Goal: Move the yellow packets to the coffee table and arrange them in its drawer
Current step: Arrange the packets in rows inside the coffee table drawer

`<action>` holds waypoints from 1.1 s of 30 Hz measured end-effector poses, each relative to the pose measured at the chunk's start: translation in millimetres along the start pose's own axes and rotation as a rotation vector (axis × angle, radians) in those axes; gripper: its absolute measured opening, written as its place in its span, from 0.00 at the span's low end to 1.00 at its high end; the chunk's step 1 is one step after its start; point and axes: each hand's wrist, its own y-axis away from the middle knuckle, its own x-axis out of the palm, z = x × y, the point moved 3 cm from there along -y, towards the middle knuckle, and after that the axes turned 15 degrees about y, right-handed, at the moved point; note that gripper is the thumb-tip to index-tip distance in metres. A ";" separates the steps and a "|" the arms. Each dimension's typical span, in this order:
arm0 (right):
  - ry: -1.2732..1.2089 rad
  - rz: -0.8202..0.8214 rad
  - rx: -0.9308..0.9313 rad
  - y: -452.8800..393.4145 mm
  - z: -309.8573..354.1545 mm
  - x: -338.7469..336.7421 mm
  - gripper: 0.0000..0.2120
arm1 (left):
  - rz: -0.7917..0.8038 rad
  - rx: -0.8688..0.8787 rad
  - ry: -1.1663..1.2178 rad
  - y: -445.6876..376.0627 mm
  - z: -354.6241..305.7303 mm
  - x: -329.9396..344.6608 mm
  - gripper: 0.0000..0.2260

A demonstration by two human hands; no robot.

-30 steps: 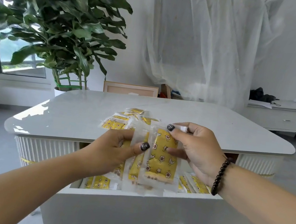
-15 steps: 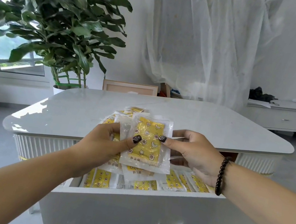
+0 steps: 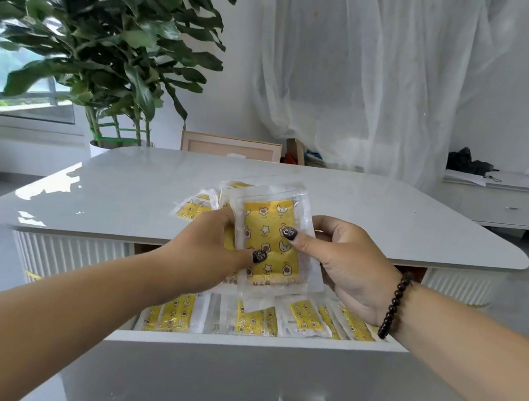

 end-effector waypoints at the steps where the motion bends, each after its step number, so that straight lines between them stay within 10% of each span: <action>1: 0.020 -0.001 0.006 -4.6 -3.6 -0.9 0.08 | -0.009 -0.002 -0.007 -5.0 1.4 3.4 0.11; 22: 0.477 -0.165 0.668 -95.3 -208.0 -105.3 0.17 | 0.095 -0.335 -0.076 -45.0 100.6 24.8 0.23; 26: 0.587 -0.094 0.695 -127.1 -211.9 -92.6 0.29 | 0.086 -0.405 -0.046 -46.3 121.6 30.1 0.24; 33: 0.797 -0.043 0.613 -143.6 -232.4 -76.7 0.21 | 0.038 -0.481 0.112 -49.5 136.2 26.8 0.23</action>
